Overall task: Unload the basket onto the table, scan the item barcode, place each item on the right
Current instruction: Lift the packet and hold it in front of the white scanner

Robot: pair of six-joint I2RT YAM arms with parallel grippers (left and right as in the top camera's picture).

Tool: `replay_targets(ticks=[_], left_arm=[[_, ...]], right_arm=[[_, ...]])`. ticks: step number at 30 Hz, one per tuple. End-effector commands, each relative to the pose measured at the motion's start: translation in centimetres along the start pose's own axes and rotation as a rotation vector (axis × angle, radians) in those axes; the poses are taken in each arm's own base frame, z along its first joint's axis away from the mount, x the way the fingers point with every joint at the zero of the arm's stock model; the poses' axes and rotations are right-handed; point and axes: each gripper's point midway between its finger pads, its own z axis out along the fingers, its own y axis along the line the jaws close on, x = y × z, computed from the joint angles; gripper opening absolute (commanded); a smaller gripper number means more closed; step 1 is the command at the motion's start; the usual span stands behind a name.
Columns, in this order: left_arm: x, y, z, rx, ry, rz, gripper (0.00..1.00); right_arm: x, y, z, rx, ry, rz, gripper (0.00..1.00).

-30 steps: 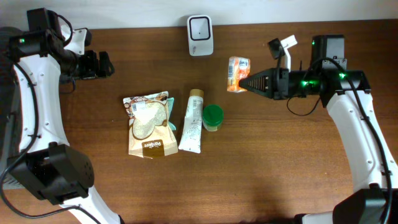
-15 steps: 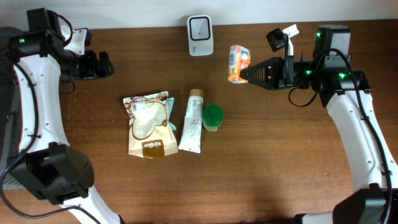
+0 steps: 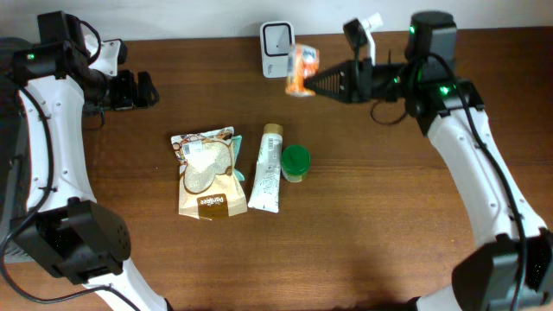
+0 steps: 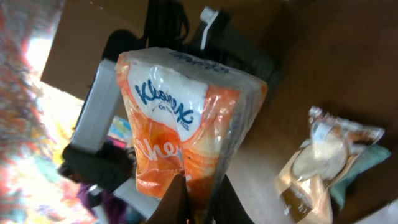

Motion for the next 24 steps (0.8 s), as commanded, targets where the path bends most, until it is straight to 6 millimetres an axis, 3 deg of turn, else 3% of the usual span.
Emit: replay_targets(ticks=[1,4,7,10,14,18,20,24], left_arm=[[-0.3,-0.4,-1.1,0.004,-0.027,0.024,0.99],[-0.3,-0.4,-1.1,0.004,-0.027,0.024,0.99],[-0.3,-0.4,-1.1,0.004,-0.027,0.024,0.99],[-0.3,-0.4,-1.1,0.004,-0.027,0.024,0.99],[-0.3,-0.4,-1.1,0.004,-0.027,0.024,0.99],[-0.3,-0.4,-1.1,0.004,-0.027,0.024,0.99],[-0.3,-0.4,-1.1,0.004,-0.027,0.024,0.99],[-0.3,-0.4,-1.1,0.004,-0.027,0.024,0.99]], right_arm=[[-2.2,-4.1,1.8,0.248,-0.105,0.022,0.04],[-1.8,-8.9,1.9,0.565,-0.141,0.004,0.04],[-2.1,-10.1,1.3,0.726,-0.111,-0.04,0.04],[-4.7,-10.3,0.0,0.913,-0.067,-0.123,0.04],[-8.6,-11.6,0.1,1.117,-0.026,-0.354,0.04],[-13.0,-15.6,0.5,1.508,-0.049,-0.669,0.04],[-14.1,-16.8,0.9,1.634,-0.02,-0.793,0.04],[-15.1,-20.4,3.5,1.705,0.148,-1.06,0.04]])
